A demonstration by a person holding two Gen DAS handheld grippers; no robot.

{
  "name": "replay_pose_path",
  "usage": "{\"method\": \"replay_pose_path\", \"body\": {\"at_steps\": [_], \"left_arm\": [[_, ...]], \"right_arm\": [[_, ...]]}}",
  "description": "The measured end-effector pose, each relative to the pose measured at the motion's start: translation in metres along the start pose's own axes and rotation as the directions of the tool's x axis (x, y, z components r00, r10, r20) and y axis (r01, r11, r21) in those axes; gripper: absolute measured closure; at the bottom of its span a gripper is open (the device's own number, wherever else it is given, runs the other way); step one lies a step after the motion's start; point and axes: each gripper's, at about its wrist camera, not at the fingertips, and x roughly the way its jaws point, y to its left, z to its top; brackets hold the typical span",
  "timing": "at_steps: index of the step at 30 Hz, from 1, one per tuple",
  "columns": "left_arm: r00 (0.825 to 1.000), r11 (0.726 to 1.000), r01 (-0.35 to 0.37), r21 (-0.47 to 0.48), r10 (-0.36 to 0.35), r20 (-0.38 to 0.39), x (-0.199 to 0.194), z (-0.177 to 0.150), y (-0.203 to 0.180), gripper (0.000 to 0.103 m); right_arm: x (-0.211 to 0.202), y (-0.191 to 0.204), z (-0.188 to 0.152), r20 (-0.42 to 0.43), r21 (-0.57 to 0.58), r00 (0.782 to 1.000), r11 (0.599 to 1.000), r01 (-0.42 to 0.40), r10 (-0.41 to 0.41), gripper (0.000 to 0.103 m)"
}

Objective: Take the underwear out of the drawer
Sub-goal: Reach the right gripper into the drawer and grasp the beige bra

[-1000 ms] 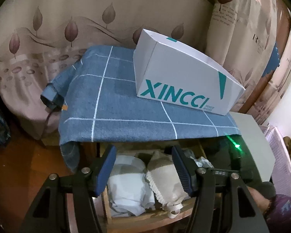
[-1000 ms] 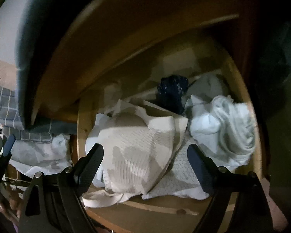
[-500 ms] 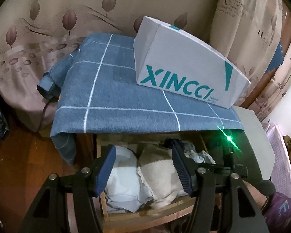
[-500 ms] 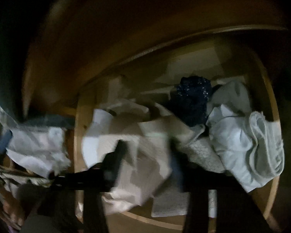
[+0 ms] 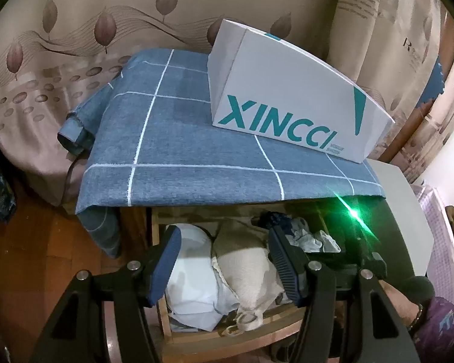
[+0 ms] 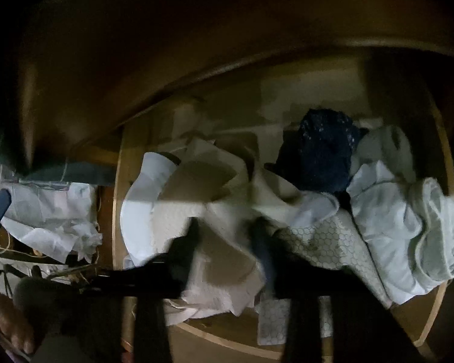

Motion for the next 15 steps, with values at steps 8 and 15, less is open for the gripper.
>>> {"method": "replay_pose_path", "body": {"at_steps": [8, 15], "left_arm": [[1.0, 1.0, -0.009, -0.011, 0.008, -0.009, 0.001, 0.0, 0.004, 0.041], [1.0, 0.999, -0.015, -0.031, 0.014, -0.019, 0.003, 0.0, 0.009, 0.041]], "right_arm": [[-0.033, 0.012, -0.017, 0.072, -0.068, 0.996, 0.996, -0.056, 0.061, 0.098], [-0.067, 0.022, -0.026, 0.134, -0.083, 0.986, 0.993, -0.086, 0.096, 0.098]]}}
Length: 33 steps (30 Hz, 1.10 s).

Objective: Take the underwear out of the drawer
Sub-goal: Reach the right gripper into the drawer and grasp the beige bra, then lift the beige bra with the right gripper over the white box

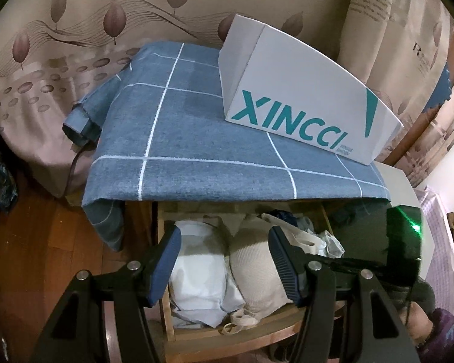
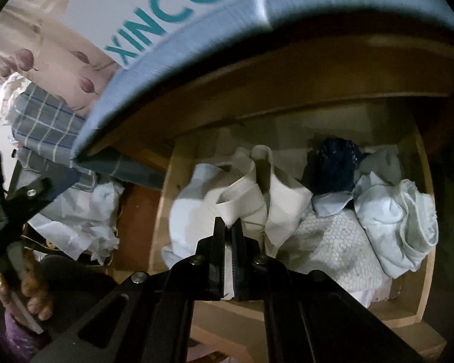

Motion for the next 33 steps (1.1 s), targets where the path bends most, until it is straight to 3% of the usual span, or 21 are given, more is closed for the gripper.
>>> {"method": "replay_pose_path", "body": {"at_steps": [16, 33], "left_arm": [[1.0, 1.0, -0.02, 0.009, 0.02, -0.02, 0.005, -0.001, -0.001, 0.041], [0.999, 0.999, -0.039, 0.02, 0.039, -0.036, 0.009, -0.003, -0.003, 0.041]], "right_arm": [[-0.062, 0.017, -0.004, 0.13, -0.002, 0.99, 0.999, -0.051, 0.051, 0.099], [-0.145, 0.046, 0.002, 0.27, -0.008, 0.95, 0.987, -0.159, 0.155, 0.099]]}}
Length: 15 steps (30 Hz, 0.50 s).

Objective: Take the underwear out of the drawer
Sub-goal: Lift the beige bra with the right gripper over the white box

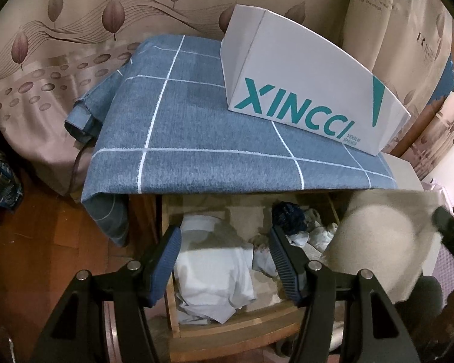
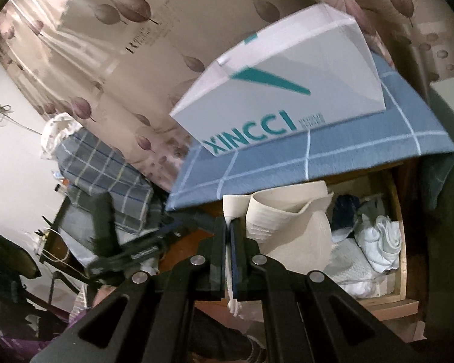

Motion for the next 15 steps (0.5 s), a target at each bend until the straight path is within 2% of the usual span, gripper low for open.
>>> {"method": "replay_pose_path", "body": {"at_steps": [7, 15], "left_arm": [[1.0, 1.0, -0.003, 0.0, 0.003, -0.003, 0.001, 0.0, 0.0, 0.041], [1.0, 1.0, -0.004, 0.001, 0.004, -0.004, 0.001, -0.001, 0.001, 0.041]], "right_arm": [[-0.034, 0.027, 0.019, 0.063, -0.023, 0.996, 0.998, -0.061, 0.062, 0.099], [-0.069, 0.063, 0.063, 0.144, -0.076, 0.981, 0.99, -0.118, 0.128, 0.099]]}}
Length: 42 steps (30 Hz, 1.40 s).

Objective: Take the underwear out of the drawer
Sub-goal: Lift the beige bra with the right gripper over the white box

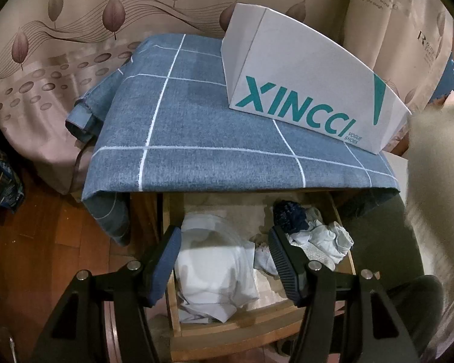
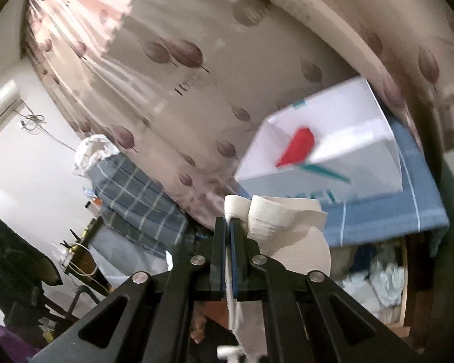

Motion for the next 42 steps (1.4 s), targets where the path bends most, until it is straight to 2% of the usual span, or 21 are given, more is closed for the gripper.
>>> {"method": "replay_pose_path", "body": {"at_steps": [5, 12, 16, 17, 18, 19, 20, 22, 24, 25, 26, 28, 30, 31, 32, 34, 36, 37, 39, 40, 42], "left_arm": [[1.0, 1.0, -0.002, 0.003, 0.002, -0.002, 0.0, -0.001, 0.0, 0.041], [1.0, 1.0, 0.004, -0.001, -0.004, -0.006, -0.001, -0.001, 0.0, 0.041], [1.0, 1.0, 0.011, -0.011, -0.011, -0.012, 0.002, 0.0, 0.001, 0.041], [1.0, 1.0, 0.014, -0.015, -0.014, -0.015, 0.003, 0.001, 0.001, 0.041], [1.0, 0.999, 0.021, -0.024, -0.021, -0.018, 0.003, 0.001, 0.002, 0.041], [0.999, 0.999, 0.036, -0.038, -0.037, -0.022, 0.004, 0.001, 0.003, 0.041], [0.998, 0.997, 0.056, -0.049, -0.057, -0.026, 0.005, 0.001, 0.003, 0.041], [0.997, 0.996, 0.075, -0.053, -0.076, -0.022, 0.004, 0.002, 0.003, 0.041], [0.998, 0.998, 0.061, -0.031, -0.061, -0.021, 0.002, 0.001, 0.001, 0.041], [0.998, 0.998, 0.056, -0.024, -0.056, -0.02, 0.001, 0.0, 0.001, 0.041], [0.998, 0.998, 0.053, -0.023, -0.053, -0.02, 0.001, -0.001, 0.001, 0.041], [0.998, 0.998, 0.054, -0.034, -0.055, -0.021, 0.001, -0.001, 0.003, 0.041], [0.998, 0.996, 0.062, -0.059, -0.063, -0.017, 0.001, 0.001, 0.004, 0.041], [0.998, 0.996, 0.064, -0.065, -0.065, -0.017, 0.001, 0.002, 0.004, 0.041], [0.998, 0.996, 0.064, -0.067, -0.065, -0.017, 0.001, 0.002, 0.004, 0.041], [0.999, 0.998, 0.046, -0.049, -0.047, -0.021, 0.002, 0.001, 0.002, 0.041], [0.999, 0.999, 0.021, -0.023, -0.022, -0.027, 0.003, -0.001, 0.001, 0.041], [0.999, 1.0, 0.013, -0.014, -0.013, -0.03, 0.003, -0.002, 0.0, 0.041], [0.999, 1.0, 0.015, -0.017, -0.015, -0.034, 0.004, -0.002, 0.002, 0.042], [0.999, 0.999, 0.022, -0.029, -0.023, -0.034, 0.004, -0.002, 0.003, 0.042], [0.999, 0.998, 0.034, -0.05, -0.036, -0.034, 0.005, -0.001, 0.006, 0.042]], "right_arm": [[-0.003, 0.012, 0.054, 0.058, -0.008, 0.998, 0.999, -0.032, 0.032, 0.099], [0.016, 0.02, 0.146, 0.136, -0.037, 0.991, 0.999, 0.019, -0.014, 0.101], [0.048, 0.01, 0.188, 0.155, -0.106, 0.973, 0.976, 0.188, -0.171, 0.101], [0.052, 0.007, 0.188, 0.154, -0.131, 0.968, 0.967, 0.218, -0.197, 0.101], [0.053, 0.002, 0.183, 0.144, -0.131, 0.971, 0.969, 0.211, -0.192, 0.101], [0.051, -0.011, 0.158, 0.1, -0.098, 0.989, 0.988, 0.117, -0.108, 0.1], [0.049, -0.016, 0.136, 0.081, -0.103, 0.991, 0.988, 0.113, -0.105, 0.1], [0.041, -0.029, 0.071, 0.061, -0.182, 0.975, 0.958, 0.222, -0.214, 0.098], [0.037, -0.043, 0.026, -0.008, -0.24, 0.971, 0.943, 0.23, -0.239, 0.096], [0.04, -0.056, -0.004, -0.11, -0.262, 0.952, 0.932, 0.25, -0.286, 0.089], [0.045, -0.065, -0.022, -0.185, -0.276, 0.925, 0.921, 0.276, -0.333, 0.072], [0.054, -0.082, -0.054, -0.33, -0.301, 0.855, 0.903, 0.307, -0.401, 0.049], [0.063, -0.1, -0.087, -0.416, -0.311, 0.793, 0.889, 0.337, -0.446, 0.04], [0.068, -0.105, -0.095, -0.438, -0.323, 0.768, 0.879, 0.352, -0.468, 0.032], [0.077, -0.112, -0.107, -0.483, -0.334, 0.725, 0.869, 0.365, -0.49, 0.027], [0.086, -0.116, -0.118, -0.505, -0.355, 0.687, 0.851, 0.386, -0.522, 0.027], [0.088, -0.123, -0.117, -0.503, -0.346, 0.66, 0.83, 0.439, -0.558, 0.016], [0.088, -0.13, -0.116, -0.505, -0.333, 0.654, 0.826, 0.454, -0.563, 0.008], [0.091, -0.137, -0.121, -0.531, -0.311, 0.636, 0.827, 0.469, -0.56, 0.006], [0.096, -0.147, -0.126, -0.579, -0.276, 0.614, 0.838, 0.471, -0.536, 0.005], [0.105, -0.162, -0.13, -0.616, -0.238, 0.593, 0.84, 0.488, -0.519, 0.005]]}}
